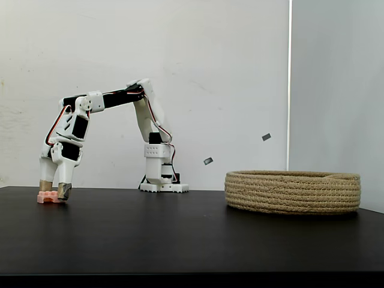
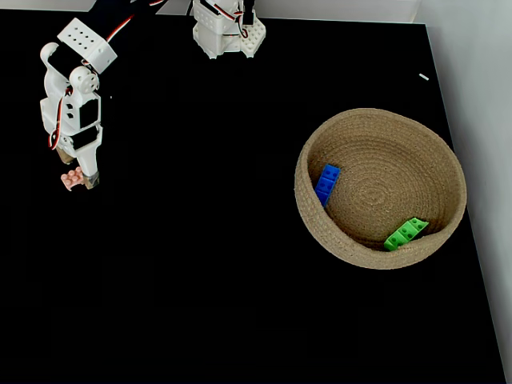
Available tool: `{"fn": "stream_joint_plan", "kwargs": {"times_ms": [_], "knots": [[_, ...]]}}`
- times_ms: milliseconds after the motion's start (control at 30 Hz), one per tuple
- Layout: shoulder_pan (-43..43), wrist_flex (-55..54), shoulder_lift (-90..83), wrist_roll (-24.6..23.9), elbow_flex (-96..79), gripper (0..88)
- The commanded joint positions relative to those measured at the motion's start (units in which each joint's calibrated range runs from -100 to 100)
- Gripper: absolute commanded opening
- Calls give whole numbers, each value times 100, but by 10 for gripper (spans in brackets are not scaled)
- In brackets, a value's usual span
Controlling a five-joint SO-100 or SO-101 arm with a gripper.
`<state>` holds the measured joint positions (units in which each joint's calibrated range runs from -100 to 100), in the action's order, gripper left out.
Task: Place the lego blocks in the tray
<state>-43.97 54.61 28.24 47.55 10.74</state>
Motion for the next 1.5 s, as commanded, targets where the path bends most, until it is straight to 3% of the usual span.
{"fn": "stream_joint_plan", "kwargs": {"times_ms": [0, 267, 467, 933, 1133, 1467], "knots": [[61, -142, -21, -34, 107, 202], [160, -392, 99, -103, 107, 156], [234, -584, 142, -190, 25, 2], [572, -450, -1303, -396, -221, 0], [1512, -509, -2472, -620, -704, 0], [4183, -1492, -4054, -1026, -2255, 0]]}}
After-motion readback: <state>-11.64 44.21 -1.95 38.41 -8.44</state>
